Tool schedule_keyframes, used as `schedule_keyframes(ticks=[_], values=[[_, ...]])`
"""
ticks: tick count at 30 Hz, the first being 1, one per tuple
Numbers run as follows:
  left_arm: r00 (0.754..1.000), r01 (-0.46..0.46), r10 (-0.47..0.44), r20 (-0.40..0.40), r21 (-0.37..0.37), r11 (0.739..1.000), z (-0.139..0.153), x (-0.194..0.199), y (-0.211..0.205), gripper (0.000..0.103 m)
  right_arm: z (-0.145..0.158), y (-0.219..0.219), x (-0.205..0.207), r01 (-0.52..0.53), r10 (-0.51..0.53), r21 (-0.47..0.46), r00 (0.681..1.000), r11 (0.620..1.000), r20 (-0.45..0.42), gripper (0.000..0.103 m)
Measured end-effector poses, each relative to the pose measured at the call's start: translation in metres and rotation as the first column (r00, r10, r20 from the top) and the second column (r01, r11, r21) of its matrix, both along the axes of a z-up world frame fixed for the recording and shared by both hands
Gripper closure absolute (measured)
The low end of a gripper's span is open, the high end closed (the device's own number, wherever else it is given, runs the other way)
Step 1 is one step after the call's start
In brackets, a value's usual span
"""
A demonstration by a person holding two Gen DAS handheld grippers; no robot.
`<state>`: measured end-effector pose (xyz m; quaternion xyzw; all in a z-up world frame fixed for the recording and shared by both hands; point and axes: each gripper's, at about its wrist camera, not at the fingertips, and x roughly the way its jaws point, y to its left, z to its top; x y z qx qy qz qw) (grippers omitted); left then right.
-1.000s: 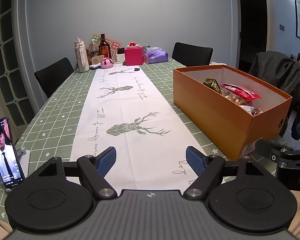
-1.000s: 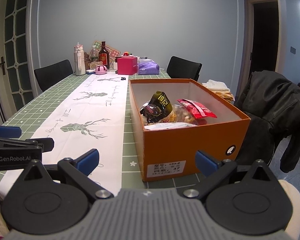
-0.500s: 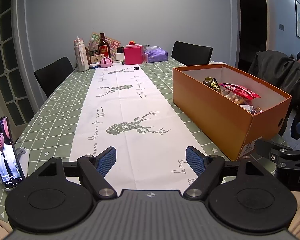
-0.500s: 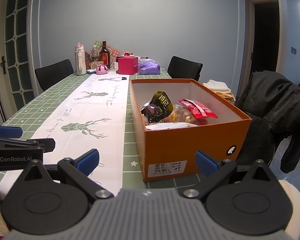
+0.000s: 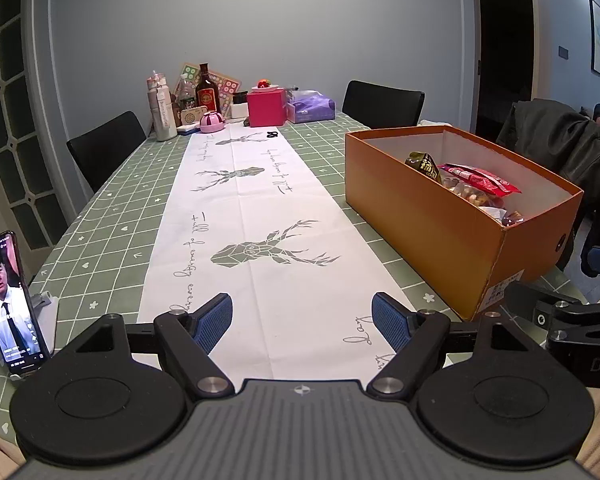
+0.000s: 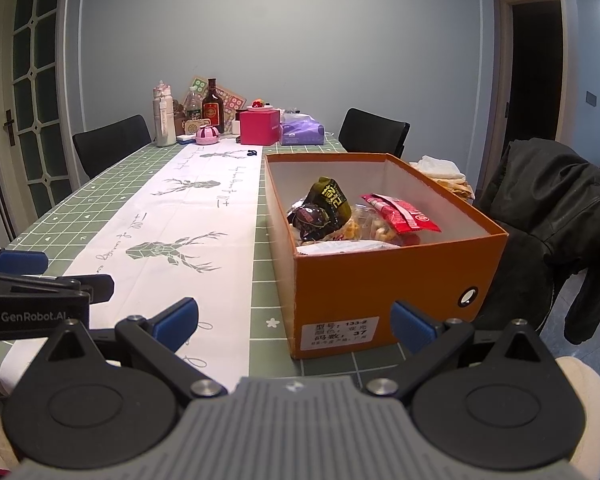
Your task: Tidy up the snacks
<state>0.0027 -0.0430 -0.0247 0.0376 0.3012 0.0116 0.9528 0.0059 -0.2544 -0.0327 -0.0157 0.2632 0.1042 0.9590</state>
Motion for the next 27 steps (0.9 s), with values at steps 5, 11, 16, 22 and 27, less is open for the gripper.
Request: schedule_keyframes(ticks=[5, 11, 16, 22, 27], values=[[1.0, 0.0, 0.0, 0.0, 0.0, 1.0, 0.0001, -0.0001, -0.0001, 0.01, -0.0002, 0.0003, 0.0004, -0.004, 0.004, -0.001, 1.0, 1.0, -0.003, 0.003], [1.0, 0.003, -0.003, -0.003, -0.001, 1.0, -0.0014, -0.0008, -0.0011, 0.01, -0.0009, 0.0001, 0.0013, -0.01, 0.01, 0.001, 1.0, 1.0, -0.011, 0.003], [1.0, 0.011, -0.011, -0.009, -0.007, 1.0, -0.0015, -0.001, -0.0011, 0.01, -0.0011, -0.0002, 0.002, -0.011, 0.011, 0.002, 1.0, 1.0, -0.015, 0.003], [0.999, 0.031, -0.031, -0.013, -0.001, 1.0, -0.0013, -0.001, -0.0039, 0.01, -0.003, -0.0007, 0.0032, -0.015, 0.015, 0.006, 1.0, 1.0, -0.028, 0.003], [0.999, 0.035, -0.036, -0.011, -0.002, 0.999, -0.001, -0.0018, -0.0048, 0.01, -0.0039, -0.0004, 0.0037, -0.017, 0.017, 0.007, 0.999, 1.0, -0.031, 0.003]])
